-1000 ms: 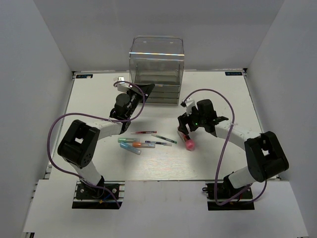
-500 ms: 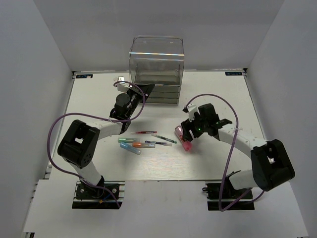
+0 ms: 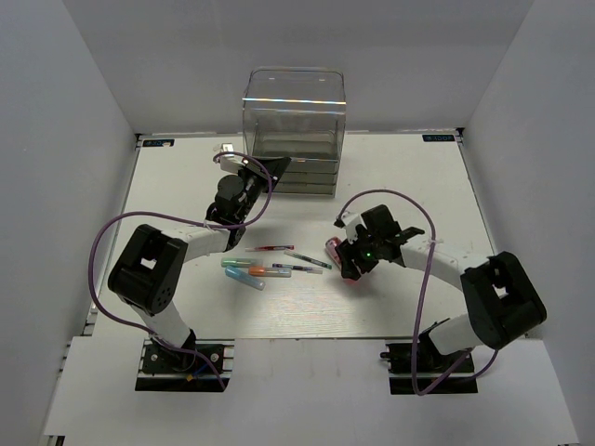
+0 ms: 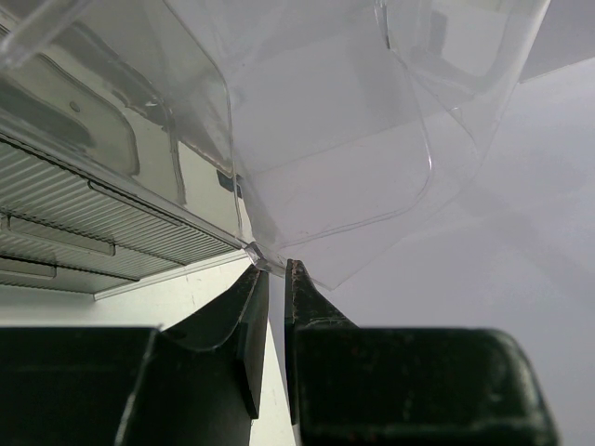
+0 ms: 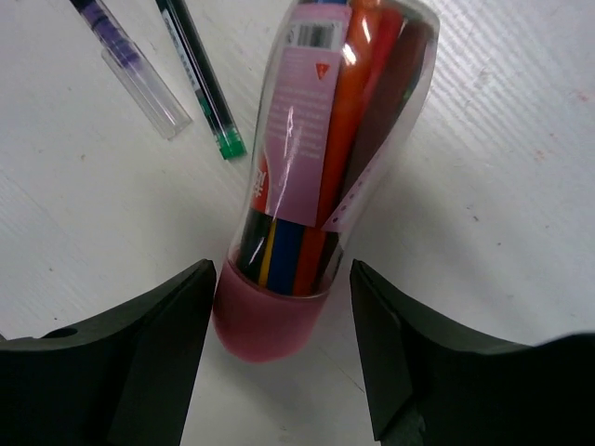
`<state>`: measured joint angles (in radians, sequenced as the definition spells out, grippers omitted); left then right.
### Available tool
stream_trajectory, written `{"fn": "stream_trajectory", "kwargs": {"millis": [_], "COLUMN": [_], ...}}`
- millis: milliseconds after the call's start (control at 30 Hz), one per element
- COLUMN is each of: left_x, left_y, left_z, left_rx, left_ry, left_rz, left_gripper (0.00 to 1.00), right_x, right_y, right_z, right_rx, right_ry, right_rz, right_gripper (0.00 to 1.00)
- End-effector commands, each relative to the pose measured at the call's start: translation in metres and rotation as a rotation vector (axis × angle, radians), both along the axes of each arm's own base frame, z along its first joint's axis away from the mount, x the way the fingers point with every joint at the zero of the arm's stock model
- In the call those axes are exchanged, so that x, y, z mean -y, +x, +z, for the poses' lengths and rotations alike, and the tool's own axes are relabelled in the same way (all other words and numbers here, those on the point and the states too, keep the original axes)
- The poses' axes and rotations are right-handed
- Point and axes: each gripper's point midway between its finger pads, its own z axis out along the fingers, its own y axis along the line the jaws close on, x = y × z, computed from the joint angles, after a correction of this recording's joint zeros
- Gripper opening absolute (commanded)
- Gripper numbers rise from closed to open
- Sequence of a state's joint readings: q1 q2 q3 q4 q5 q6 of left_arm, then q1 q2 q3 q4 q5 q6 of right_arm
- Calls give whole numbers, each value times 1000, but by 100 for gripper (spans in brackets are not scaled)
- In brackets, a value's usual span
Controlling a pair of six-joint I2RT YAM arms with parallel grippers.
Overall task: Sort the stationery into containers
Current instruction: Pick up the stationery from the center of the board, then place the stationery in the drawer.
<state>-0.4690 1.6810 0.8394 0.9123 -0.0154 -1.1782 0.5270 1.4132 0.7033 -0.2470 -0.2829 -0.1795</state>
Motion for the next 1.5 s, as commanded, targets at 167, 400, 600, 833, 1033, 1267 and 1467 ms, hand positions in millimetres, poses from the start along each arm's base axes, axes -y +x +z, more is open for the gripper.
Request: {"fn": "stream_trajectory", "kwargs": {"millis": [167,400,600,833,1033,1267,1467], "left_x": [-2,-1,-1,1,0,2,6], "left_y": [-8,-9,-9,-10,-10,-11,-7], "left_z": [58,58,58,58,57,62,60], "left_rx": [145,146,146,147,151,160,159], "left_ry": [-48,-46,-46,-45,-37,-39,-36], "left_rz": [-2,-11,-11,-20,-18,-27,-36], "left_gripper": [10,10,10,10,10,10,10], "right_x": [-1,0,-8,-16,-29,-43,-56], "right_y": [2,4,49,114,166,192,207], "right_z": [-10,2,62,113,171,211,231], "right_rx": [-28,25,352,726,985,1208,1302], "right_ry": [-86,-70,-20,-94,-133,-181,-201], "right_rz": [9,23,70,121,90,132,141], "right_gripper": [54,0,0,0,0,0,0]}}
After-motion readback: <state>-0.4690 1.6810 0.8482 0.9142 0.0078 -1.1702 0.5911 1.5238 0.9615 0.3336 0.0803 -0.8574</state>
